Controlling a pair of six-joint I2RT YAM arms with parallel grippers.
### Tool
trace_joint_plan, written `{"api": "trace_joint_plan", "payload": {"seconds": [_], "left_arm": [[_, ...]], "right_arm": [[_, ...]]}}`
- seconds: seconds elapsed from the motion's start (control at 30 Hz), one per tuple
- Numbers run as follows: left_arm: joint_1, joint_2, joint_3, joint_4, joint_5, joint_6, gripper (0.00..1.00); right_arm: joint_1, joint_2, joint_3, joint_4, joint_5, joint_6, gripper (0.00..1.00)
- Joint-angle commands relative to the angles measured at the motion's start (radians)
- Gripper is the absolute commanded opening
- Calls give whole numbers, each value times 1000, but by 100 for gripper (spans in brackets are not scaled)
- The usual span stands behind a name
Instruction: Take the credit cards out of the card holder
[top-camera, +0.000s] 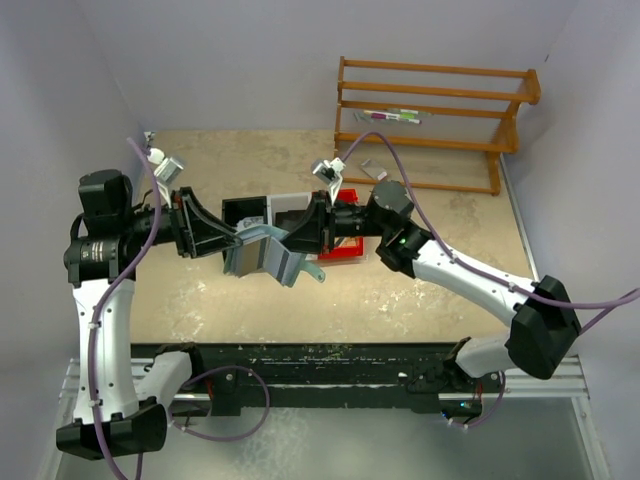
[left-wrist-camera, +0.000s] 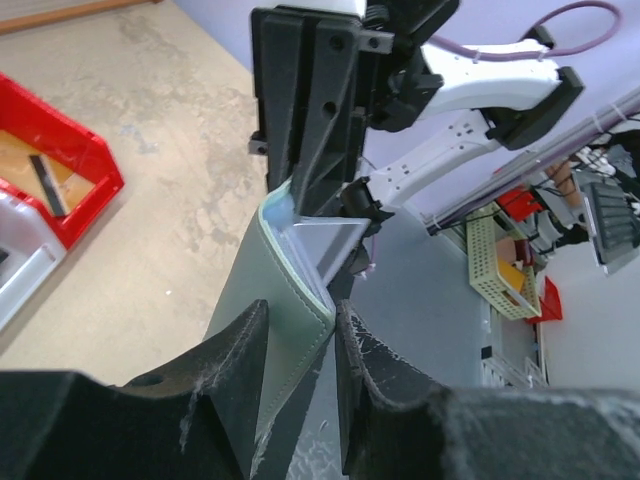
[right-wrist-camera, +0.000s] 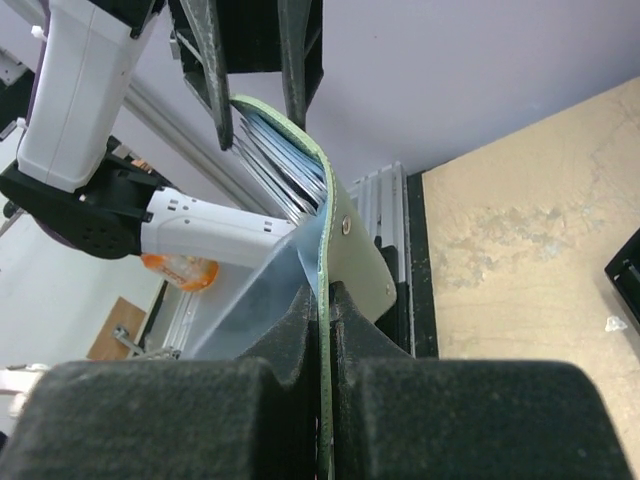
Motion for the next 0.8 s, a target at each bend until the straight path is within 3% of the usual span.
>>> {"api": "trace_joint_plan", "payload": {"seconds": [0.0,0.27,0.43,0.53,0.63,0.77], "left_arm": [[-4,16,41,-119,-160,160,37],[-4,-23,71,-44,-466,129,38],[-4,-23,94,-28,-501,100,39],[-4,-25,113,-26,-545,107,39],[-4,-30,120,-7,-448,108,41],[-4,-47,108,53,-280,61,62]], "right_arm": [[2,-13,99,15,16,23,0],[2,-24,115,-74,-41,46,0],[2,-23,128,-114,-47,65,0],[2,-34,162,-250,-13,-12,0],[2,-53,159,-265,-10,-30,0],[2,-61,138,-201,-33,-6,0]]}}
